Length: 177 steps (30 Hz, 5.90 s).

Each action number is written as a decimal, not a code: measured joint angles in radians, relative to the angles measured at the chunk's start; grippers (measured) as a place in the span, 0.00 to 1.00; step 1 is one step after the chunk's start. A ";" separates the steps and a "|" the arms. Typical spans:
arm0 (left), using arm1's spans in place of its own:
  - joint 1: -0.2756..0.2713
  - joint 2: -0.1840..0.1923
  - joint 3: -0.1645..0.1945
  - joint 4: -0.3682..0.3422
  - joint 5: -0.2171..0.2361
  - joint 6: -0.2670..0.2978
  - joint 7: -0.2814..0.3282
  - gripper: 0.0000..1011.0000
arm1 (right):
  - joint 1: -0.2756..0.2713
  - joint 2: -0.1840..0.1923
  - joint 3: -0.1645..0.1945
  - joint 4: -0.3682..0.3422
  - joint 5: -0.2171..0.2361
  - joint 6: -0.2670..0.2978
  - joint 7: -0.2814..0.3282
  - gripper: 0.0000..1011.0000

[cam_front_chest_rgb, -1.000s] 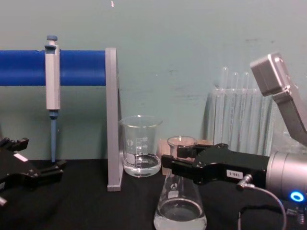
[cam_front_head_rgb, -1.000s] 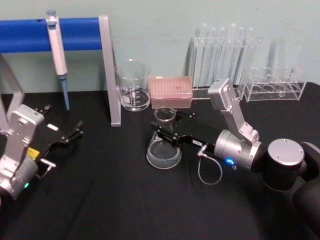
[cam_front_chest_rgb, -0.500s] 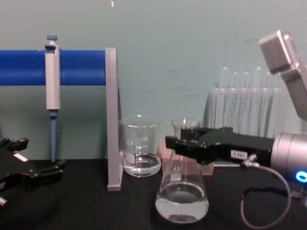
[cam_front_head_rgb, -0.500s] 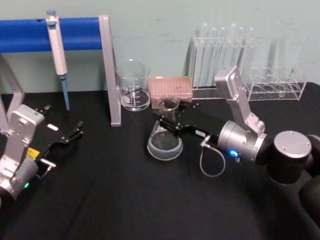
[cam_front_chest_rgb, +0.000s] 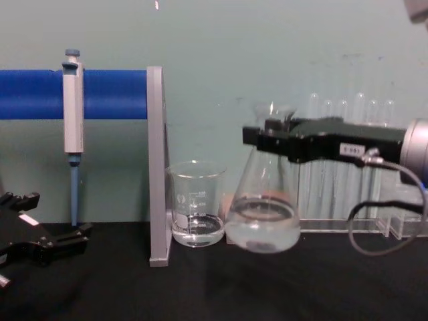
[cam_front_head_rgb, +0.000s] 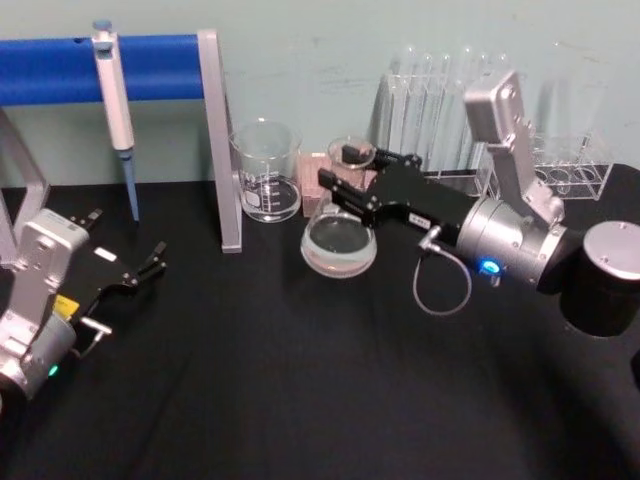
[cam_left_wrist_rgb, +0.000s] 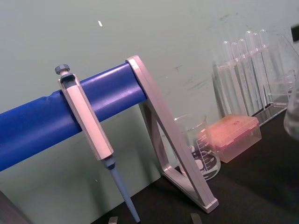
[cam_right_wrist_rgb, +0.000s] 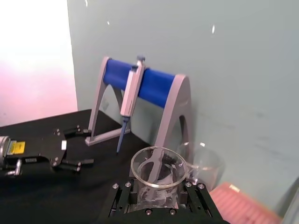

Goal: Grasp the erlenmeyer flask with one hand, shake it three times, then place it back.

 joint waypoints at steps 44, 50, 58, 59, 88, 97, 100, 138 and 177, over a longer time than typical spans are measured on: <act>0.000 0.000 0.000 0.000 0.000 0.000 0.000 0.99 | -0.036 0.066 0.034 -0.120 0.050 0.034 -0.064 0.45; 0.000 0.000 0.000 0.000 0.000 0.000 0.000 0.99 | -0.039 0.069 0.025 -0.120 0.061 0.036 -0.044 0.45; 0.000 0.000 0.000 0.000 0.000 0.000 0.000 0.99 | -0.040 0.084 0.003 -0.124 0.099 0.016 0.030 0.45; 0.000 0.000 0.000 0.000 0.000 0.000 0.000 0.99 | -0.040 0.088 -0.004 -0.124 0.109 0.009 0.051 0.45; 0.000 0.000 0.000 0.000 0.000 0.000 0.000 0.99 | 0.009 0.176 -0.156 -0.144 0.187 -0.086 0.339 0.45; 0.000 0.000 0.000 0.000 0.000 0.000 0.000 0.99 | 0.031 0.194 -0.191 -0.137 0.200 -0.108 0.388 0.45; 0.000 0.000 0.000 0.000 0.000 0.000 0.000 0.99 | 0.037 0.197 -0.199 -0.134 0.203 -0.113 0.391 0.45; 0.000 0.000 0.000 0.000 0.000 0.000 0.000 0.99 | -0.104 0.032 0.032 -0.134 0.058 -0.075 -0.337 0.45; 0.000 0.000 0.000 0.000 0.000 0.000 0.000 0.99 | -0.115 -0.018 0.083 -0.121 0.015 -0.023 -0.190 0.45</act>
